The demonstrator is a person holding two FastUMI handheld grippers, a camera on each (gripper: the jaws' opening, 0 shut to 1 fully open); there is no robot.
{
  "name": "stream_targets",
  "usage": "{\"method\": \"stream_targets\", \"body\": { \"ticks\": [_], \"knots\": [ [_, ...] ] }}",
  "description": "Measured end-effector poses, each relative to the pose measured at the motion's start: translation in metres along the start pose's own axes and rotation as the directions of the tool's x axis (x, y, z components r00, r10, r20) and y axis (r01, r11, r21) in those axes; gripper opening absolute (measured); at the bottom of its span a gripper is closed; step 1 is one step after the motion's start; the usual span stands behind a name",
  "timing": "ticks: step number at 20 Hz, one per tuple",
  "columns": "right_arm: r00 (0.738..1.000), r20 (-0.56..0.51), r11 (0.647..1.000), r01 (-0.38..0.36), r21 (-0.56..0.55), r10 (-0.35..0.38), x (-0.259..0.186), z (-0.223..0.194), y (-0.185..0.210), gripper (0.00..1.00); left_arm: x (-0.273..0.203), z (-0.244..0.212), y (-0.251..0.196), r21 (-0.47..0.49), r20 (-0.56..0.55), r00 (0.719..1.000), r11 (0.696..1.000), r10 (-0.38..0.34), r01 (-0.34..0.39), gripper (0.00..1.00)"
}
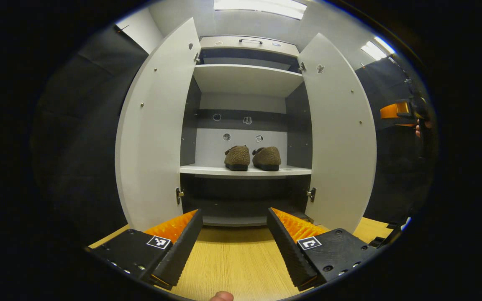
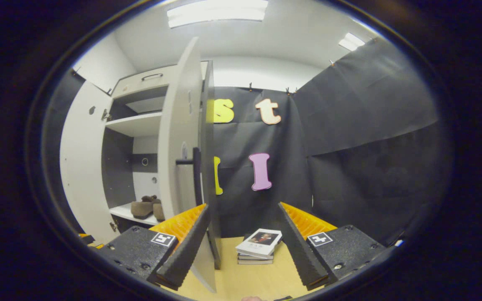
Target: Grab one shoe with the right hand and put it into the shoe cabinet, grab the other shoe with the left hand and put it into the shoe cabinet; then close the right door with the right hand and the left door with the left hand.
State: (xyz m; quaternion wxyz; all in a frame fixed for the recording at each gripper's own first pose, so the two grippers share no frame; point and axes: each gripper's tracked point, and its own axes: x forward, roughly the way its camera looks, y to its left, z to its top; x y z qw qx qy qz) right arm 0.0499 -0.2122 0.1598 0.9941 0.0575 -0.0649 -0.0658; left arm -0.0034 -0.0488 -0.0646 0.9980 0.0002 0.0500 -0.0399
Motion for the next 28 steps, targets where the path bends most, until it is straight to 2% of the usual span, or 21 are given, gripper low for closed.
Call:
{"method": "stream_targets", "body": {
  "ticks": [2, 6, 8, 11, 14, 16, 17, 18, 20, 21, 22, 27, 28],
  "knots": [
    [1.0, -0.001, 1.0, 0.012, -0.009, -0.012, 0.021, 0.005, -0.011, 0.99, -0.002, 0.001, 0.005, -0.004, -0.001, 1.0, 1.0, 0.005, -0.005, 0.94],
    [1.0, -0.022, 0.998, -0.02, -0.051, 0.019, 0.048, 0.0, 0.0, 0.99, 0.0, 0.002, 0.006, 0.003, -0.002, 1.0, 1.0, 0.008, -0.008, 0.94],
    [0.999, -0.022, 0.997, -0.048, -0.053, 0.047, 0.053, -0.001, 0.012, 0.99, 0.0, 0.001, 0.007, 0.005, -0.005, 1.0, 1.0, 0.013, -0.013, 0.94],
    [0.999, -0.011, 0.997, -0.043, -0.064, 0.042, 0.054, -0.003, 0.017, 0.94, 0.002, 0.001, 0.006, -0.001, -0.006, 1.0, 1.0, 0.009, -0.009, 0.94],
    [0.998, -0.025, 0.995, -0.062, -0.074, 0.06, 0.049, -0.005, 0.026, 0.94, 0.003, 0.004, 0.003, -0.006, 0.002, 1.0, 1.0, 0.0, 0.0, 0.94],
    [0.995, -0.032, 0.991, -0.094, -0.091, 0.092, 0.045, -0.005, 0.043, 0.94, 0.005, 0.005, 0.002, -0.008, 0.009, 1.0, 1.0, -0.003, 0.003, 0.94],
    [0.993, -0.028, 0.989, -0.115, -0.096, 0.113, 0.044, -0.005, 0.053, 0.91, 0.006, 0.005, 0.002, -0.009, 0.009, 1.0, 1.0, -0.004, 0.004, 0.94],
    [0.99, -0.029, 0.985, -0.14, -0.1, 0.138, 0.043, -0.006, 0.066, 0.94, 0.006, 0.005, 0.002, -0.01, 0.008, 1.0, 1.0, -0.001, 0.001, 0.94],
    [0.978, -0.035, 0.974, -0.208, -0.088, 0.205, 0.041, -0.011, 0.096, 0.94, 0.004, 0.005, 0.002, -0.018, 0.009, 1.0, 1.0, 0.001, -0.001, 0.94],
    [0.973, -0.038, 0.971, -0.23, -0.07, 0.228, 0.043, -0.013, 0.109, 0.9, 0.003, 0.006, 0.003, -0.016, 0.011, 1.0, 1.0, 0.004, -0.004, 0.94],
    [0.968, -0.04, 0.967, -0.251, -0.054, 0.249, 0.046, -0.016, 0.121, 0.94, 0.002, 0.006, 0.005, -0.01, 0.011, 1.0, 1.0, 0.007, -0.007, 0.94],
    [0.931, -0.054, 0.932, -0.36, 0.05, 0.362, 0.073, -0.034, 0.194, 0.94, -0.006, 0.007, 0.021, 0.01, 0.011, 0.999, 0.999, 0.042, -0.042, 0.94],
    [0.924, -0.059, 0.925, -0.376, 0.05, 0.379, 0.08, -0.038, 0.209, 0.92, -0.008, 0.007, 0.025, 0.012, 0.011, 0.999, 0.999, 0.052, -0.052, 0.94]
  ]
}}
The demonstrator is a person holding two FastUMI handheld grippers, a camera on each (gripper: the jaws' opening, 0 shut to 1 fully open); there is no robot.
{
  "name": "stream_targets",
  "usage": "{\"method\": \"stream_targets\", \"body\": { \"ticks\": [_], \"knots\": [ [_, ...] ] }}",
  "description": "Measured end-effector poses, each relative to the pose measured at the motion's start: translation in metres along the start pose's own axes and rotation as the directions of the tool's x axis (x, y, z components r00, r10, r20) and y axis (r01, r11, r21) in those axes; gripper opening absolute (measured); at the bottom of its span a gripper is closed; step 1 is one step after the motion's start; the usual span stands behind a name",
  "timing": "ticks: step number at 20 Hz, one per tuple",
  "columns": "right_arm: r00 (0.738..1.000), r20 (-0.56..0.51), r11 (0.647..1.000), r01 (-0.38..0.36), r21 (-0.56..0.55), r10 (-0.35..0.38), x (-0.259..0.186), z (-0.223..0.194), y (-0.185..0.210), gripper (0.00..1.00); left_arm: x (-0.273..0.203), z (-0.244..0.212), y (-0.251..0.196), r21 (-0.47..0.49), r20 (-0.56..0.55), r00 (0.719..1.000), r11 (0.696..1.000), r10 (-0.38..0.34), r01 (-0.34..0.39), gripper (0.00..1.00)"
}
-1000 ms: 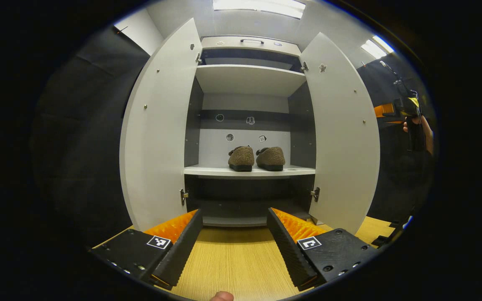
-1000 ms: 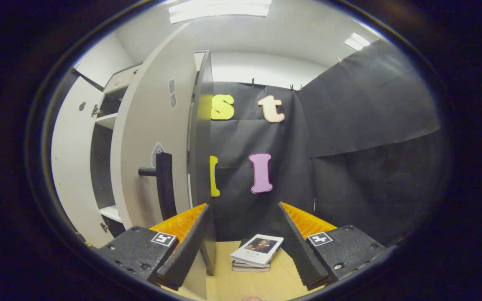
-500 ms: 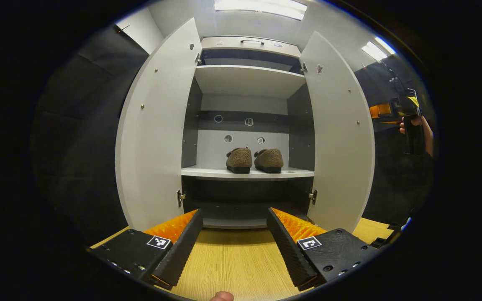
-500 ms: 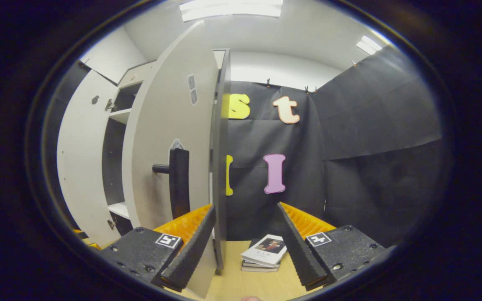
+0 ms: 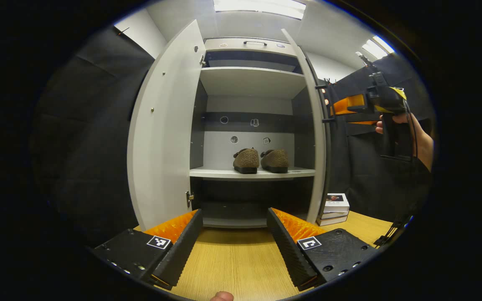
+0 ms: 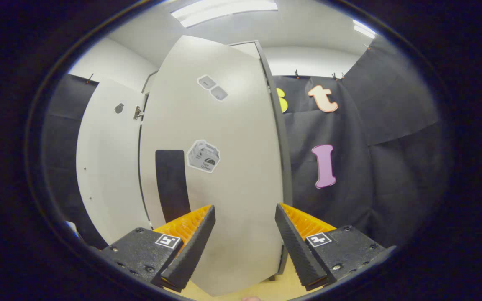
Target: Grab one shoe with the right hand and put it into the shoe cabinet, grab the other shoe with the left hand and put it into the shoe cabinet; then close the right door with the right hand and the left door with the left hand.
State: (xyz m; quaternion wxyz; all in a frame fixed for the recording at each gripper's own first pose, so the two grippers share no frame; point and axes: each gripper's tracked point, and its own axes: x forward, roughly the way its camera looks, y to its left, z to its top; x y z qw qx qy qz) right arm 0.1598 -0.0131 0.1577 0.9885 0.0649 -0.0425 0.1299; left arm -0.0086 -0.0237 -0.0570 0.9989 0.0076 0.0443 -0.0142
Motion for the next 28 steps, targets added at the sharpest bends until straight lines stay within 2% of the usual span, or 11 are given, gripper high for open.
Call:
{"method": "stream_targets", "body": {
  "ticks": [3, 6, 9, 12, 17, 21, 24, 26, 28],
  "knots": [
    [1.0, 0.016, 1.0, -0.012, -0.027, 0.013, 0.029, -0.002, 0.017, 0.94, -0.003, 0.0, 0.011, 0.004, -0.005, 1.0, 1.0, 0.028, -0.028, 0.94],
    [0.999, 0.038, 0.999, 0.015, -0.052, -0.013, 0.03, 0.002, 0.016, 0.95, -0.007, 0.002, 0.014, 0.008, -0.004, 0.999, 0.999, 0.038, -0.038, 0.94],
    [0.996, 0.074, 0.995, 0.058, -0.085, -0.052, 0.008, 0.008, 0.01, 0.96, -0.003, 0.007, 0.015, -0.001, 0.002, 1.0, 1.0, 0.031, -0.031, 0.94],
    [0.99, 0.101, 0.984, 0.115, -0.135, -0.102, -0.035, -0.001, 0.002, 0.96, -0.007, 0.014, 0.012, -0.006, 0.01, 1.0, 1.0, 0.026, -0.026, 0.94],
    [0.984, 0.072, 0.974, 0.174, -0.147, -0.165, -0.103, -0.051, -0.001, 0.96, -0.006, 0.024, 0.011, -0.025, 0.021, 1.0, 1.0, 0.013, -0.012, 0.94],
    [0.976, 0.044, 0.968, 0.216, -0.131, -0.212, -0.141, -0.101, -0.003, 0.94, -0.004, 0.029, 0.009, -0.022, 0.032, 0.999, 1.0, 0.01, -0.01, 0.94],
    [0.981, -0.003, 0.976, 0.19, -0.108, -0.192, -0.148, -0.137, 0.007, 0.97, -0.001, 0.032, 0.006, -0.035, 0.029, 1.0, 0.999, -0.003, 0.004, 0.94],
    [0.979, -0.026, 0.976, 0.197, -0.093, -0.2, -0.147, -0.148, 0.007, 0.97, -0.004, 0.04, 0.007, -0.052, 0.034, 0.999, 0.999, -0.006, 0.008, 0.94],
    [0.98, -0.03, 0.978, 0.196, -0.079, -0.198, -0.146, -0.15, 0.009, 0.97, -0.008, 0.065, 0.019, -0.065, 0.086, 0.996, 0.998, 0.013, -0.008, 0.94]
  ]
}}
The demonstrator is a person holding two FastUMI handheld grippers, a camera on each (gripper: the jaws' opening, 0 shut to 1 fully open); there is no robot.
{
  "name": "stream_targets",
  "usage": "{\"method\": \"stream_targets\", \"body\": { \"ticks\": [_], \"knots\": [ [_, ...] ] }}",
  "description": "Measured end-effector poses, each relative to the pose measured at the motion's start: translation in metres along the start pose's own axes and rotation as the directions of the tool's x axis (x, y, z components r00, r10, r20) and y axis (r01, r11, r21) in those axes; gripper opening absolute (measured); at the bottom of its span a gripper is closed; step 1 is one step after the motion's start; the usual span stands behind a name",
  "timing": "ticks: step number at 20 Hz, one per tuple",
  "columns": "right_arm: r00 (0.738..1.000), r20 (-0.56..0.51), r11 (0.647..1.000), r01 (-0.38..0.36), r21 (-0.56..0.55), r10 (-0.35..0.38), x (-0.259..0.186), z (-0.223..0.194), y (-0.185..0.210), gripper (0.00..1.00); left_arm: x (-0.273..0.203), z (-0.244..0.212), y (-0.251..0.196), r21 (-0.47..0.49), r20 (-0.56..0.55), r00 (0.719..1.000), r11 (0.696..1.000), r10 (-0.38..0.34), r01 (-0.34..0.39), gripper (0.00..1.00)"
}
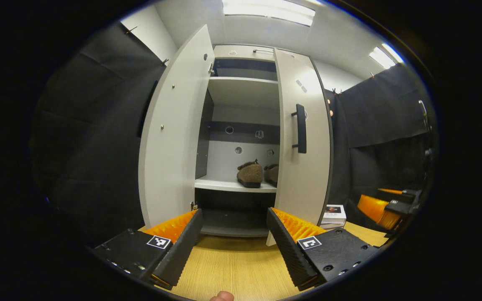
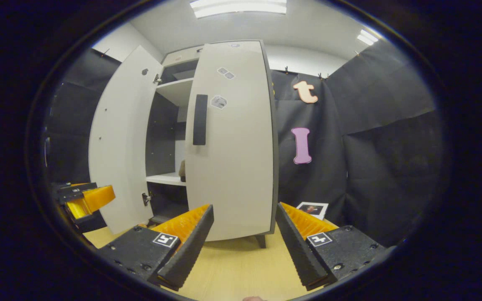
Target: Grab one shoe with the right hand and put it into the shoe cabinet, grab the other shoe with the left hand and put it into the shoe cabinet; then close the right door with the right hand and the left door with the left hand.
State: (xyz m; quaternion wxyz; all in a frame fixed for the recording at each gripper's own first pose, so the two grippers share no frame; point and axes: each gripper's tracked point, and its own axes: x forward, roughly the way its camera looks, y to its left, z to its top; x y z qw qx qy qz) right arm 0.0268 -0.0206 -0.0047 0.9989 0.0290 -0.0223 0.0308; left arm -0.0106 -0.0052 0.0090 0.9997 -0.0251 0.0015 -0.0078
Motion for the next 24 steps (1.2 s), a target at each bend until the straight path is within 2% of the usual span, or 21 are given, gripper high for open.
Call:
{"method": "stream_targets", "body": {
  "ticks": [4, 6, 9, 11, 14, 17, 24],
  "knots": [
    [1.0, -0.002, 1.0, 0.005, -0.022, -0.005, 0.005, -0.003, -0.004, 0.97, -0.005, 0.06, 0.063, 0.047, 0.11, 0.987, 0.991, 0.118, -0.124, 0.94],
    [1.0, -0.001, 1.0, 0.005, -0.014, -0.005, 0.007, -0.003, -0.005, 0.97, -0.005, 0.074, 0.102, 0.052, 0.128, 0.974, 0.979, 0.188, -0.196, 0.94],
    [1.0, -0.004, 1.0, 0.005, -0.005, -0.005, 0.006, -0.005, -0.005, 0.97, -0.012, 0.097, 0.168, 0.048, 0.16, 0.937, 0.945, 0.311, -0.322, 0.94],
    [1.0, -0.007, 1.0, 0.001, -0.008, -0.001, 0.006, -0.007, -0.003, 0.97, -0.006, 0.102, 0.202, 0.055, 0.167, 0.917, 0.925, 0.362, -0.376, 0.94],
    [1.0, -0.014, 1.0, -0.001, -0.011, 0.001, 0.005, -0.007, -0.005, 0.97, 0.015, 0.091, 0.227, 0.025, 0.14, 0.906, 0.913, 0.4, -0.407, 0.94],
    [1.0, -0.01, 1.0, 0.012, -0.022, -0.012, 0.003, -0.002, -0.011, 0.97, 0.049, 0.099, 0.24, 0.02, 0.139, 0.901, 0.908, 0.412, -0.419, 0.95],
    [0.998, -0.012, 0.998, 0.062, -0.028, -0.062, 0.003, 0.0, -0.028, 0.97, 0.088, 0.119, 0.245, -0.005, 0.167, 0.914, 0.927, 0.37, -0.374, 0.95]
  ]
}}
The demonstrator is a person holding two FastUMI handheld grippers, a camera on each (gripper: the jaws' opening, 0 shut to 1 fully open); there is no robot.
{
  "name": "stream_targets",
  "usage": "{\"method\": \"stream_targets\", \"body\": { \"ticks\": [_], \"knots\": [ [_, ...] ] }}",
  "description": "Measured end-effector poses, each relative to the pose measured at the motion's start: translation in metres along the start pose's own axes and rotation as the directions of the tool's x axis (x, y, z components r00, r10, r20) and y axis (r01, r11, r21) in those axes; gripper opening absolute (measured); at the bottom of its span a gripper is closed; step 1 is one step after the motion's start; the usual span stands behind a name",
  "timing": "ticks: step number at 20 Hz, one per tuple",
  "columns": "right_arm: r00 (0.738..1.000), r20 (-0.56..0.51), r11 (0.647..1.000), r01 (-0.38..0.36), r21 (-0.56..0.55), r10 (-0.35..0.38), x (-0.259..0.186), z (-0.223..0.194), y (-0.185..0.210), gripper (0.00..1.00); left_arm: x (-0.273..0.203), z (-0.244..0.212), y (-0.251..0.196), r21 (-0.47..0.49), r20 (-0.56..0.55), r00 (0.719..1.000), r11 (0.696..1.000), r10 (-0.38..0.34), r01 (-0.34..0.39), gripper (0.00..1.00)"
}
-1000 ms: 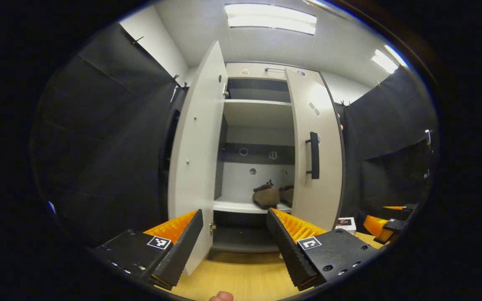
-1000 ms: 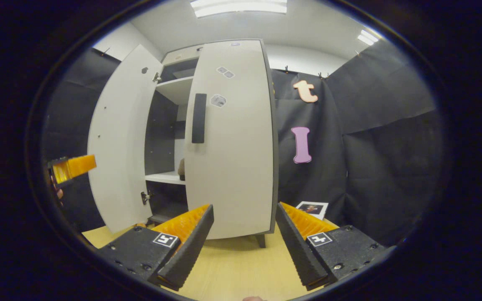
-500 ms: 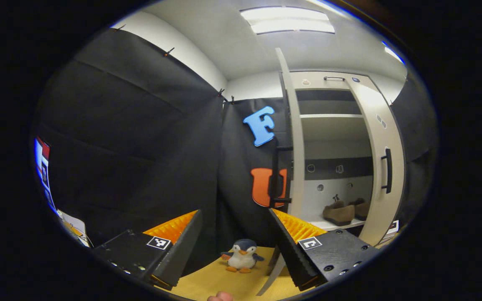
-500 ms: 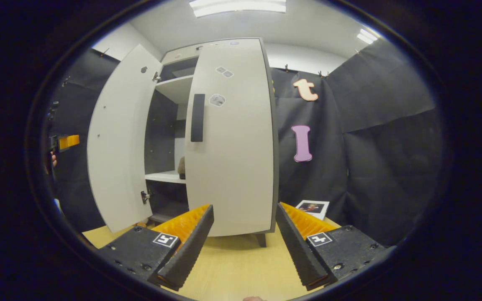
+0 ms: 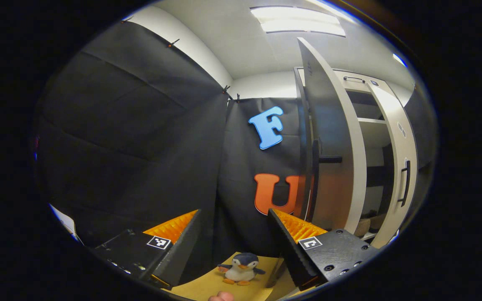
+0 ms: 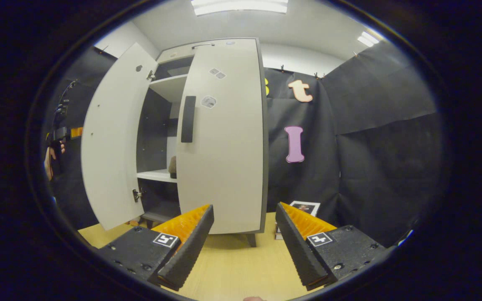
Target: Grab one shoe with the right hand and put it into the shoe cabinet, grab the other shoe with the left hand and put it into the shoe cabinet; then close the right door with the right hand and the left door with the left hand.
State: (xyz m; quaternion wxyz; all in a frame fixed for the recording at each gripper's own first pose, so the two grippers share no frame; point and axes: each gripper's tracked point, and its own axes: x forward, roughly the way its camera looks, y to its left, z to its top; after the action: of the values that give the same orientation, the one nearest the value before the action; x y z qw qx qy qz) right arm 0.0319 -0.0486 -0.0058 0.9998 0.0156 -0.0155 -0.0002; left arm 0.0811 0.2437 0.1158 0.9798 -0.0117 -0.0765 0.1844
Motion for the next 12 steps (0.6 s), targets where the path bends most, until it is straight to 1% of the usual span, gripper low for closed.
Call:
{"method": "stream_targets", "body": {
  "ticks": [1, 2, 4, 6, 9, 12],
  "knots": [
    [1.0, 0.001, 1.0, 0.008, 0.002, -0.008, 0.0, 0.0, -0.002, 0.97, -0.001, 0.001, -0.001, 0.013, 0.007, 1.0, 1.0, -0.005, 0.005, 0.93],
    [1.0, 0.002, 1.0, 0.015, 0.004, -0.015, 0.0, 0.0, -0.003, 0.97, -0.001, 0.004, -0.003, 0.021, 0.006, 1.0, 1.0, -0.017, 0.017, 0.93],
    [1.0, 0.0, 1.0, 0.019, 0.01, -0.019, 0.002, -0.001, -0.003, 0.97, -0.005, 0.001, -0.01, -0.011, -0.01, 0.999, 0.999, -0.044, 0.044, 0.93],
    [1.0, 0.0, 1.0, 0.02, 0.012, -0.02, 0.002, -0.001, -0.001, 0.97, -0.009, -0.003, -0.022, -0.062, -0.031, 0.996, 0.995, -0.078, 0.076, 0.93],
    [1.0, 0.005, 1.0, 0.019, 0.009, -0.019, 0.003, 0.001, 0.001, 0.97, -0.016, -0.002, -0.054, -0.092, -0.038, 0.987, 0.984, -0.155, 0.151, 0.93],
    [1.0, 0.009, 1.0, 0.021, 0.0, -0.021, 0.008, 0.004, 0.001, 0.97, -0.024, -0.005, -0.095, -0.103, -0.038, 0.967, 0.963, -0.252, 0.247, 0.93]
  ]
}}
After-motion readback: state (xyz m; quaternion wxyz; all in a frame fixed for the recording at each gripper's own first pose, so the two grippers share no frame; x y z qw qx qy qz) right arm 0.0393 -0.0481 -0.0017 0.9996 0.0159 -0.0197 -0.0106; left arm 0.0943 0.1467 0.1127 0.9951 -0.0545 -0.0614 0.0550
